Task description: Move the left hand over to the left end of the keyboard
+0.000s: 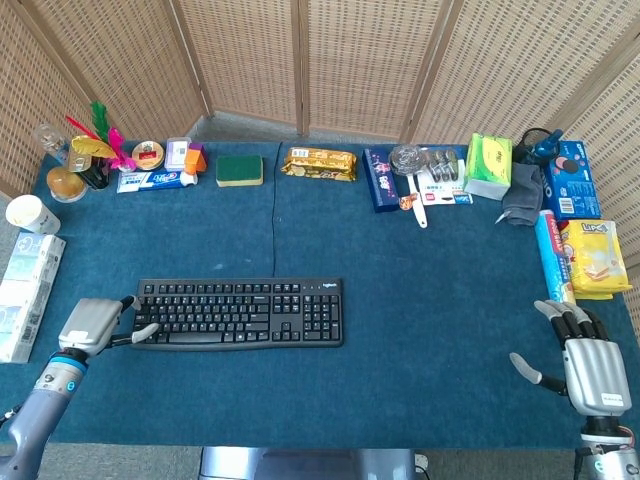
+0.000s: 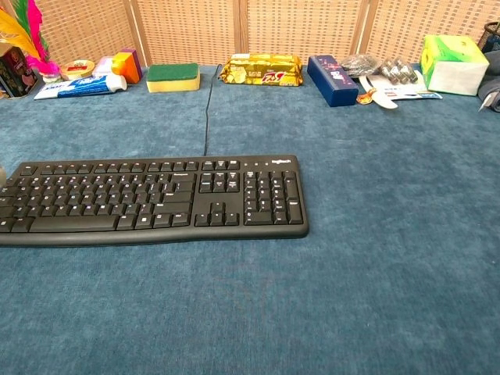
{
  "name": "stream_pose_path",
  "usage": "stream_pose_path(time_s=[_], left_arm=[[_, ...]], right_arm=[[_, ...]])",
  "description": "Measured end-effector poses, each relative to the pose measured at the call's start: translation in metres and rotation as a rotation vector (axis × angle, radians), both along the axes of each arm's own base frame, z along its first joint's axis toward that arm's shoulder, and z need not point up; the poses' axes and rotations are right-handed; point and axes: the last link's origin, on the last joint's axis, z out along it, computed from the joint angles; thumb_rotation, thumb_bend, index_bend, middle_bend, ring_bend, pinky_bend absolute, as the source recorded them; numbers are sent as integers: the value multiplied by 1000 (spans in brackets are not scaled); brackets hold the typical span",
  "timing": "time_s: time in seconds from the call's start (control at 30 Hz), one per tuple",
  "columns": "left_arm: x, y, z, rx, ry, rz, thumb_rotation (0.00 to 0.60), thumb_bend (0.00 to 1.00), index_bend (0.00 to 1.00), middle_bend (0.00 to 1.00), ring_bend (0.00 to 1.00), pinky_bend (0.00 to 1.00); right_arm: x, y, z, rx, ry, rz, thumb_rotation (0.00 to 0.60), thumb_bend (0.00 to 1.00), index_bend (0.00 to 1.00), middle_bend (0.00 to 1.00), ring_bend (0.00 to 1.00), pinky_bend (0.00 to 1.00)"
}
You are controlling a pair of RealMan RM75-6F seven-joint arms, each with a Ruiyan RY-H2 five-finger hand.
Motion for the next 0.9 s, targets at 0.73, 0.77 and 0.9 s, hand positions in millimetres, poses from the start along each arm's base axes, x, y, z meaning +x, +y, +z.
stream_pose_path(time_s=[0.73, 0.77, 0.9], left_arm=[[17, -83, 77, 296, -96, -84, 0, 100, 278, 563, 469, 497], [17, -85, 79, 306, -99, -84, 0, 100, 278, 563, 469, 497], [18, -90, 82, 316, -101, -87, 0, 100, 278, 563, 469, 497]], right_arm=[[5, -8, -6, 19, -17, 40, 0, 232, 196, 225, 177, 154], [5, -8, -6, 19, -17, 42, 0, 232, 195, 225, 177, 154], [6, -10, -6, 19, -20, 47, 0, 232, 196, 225, 176, 154]])
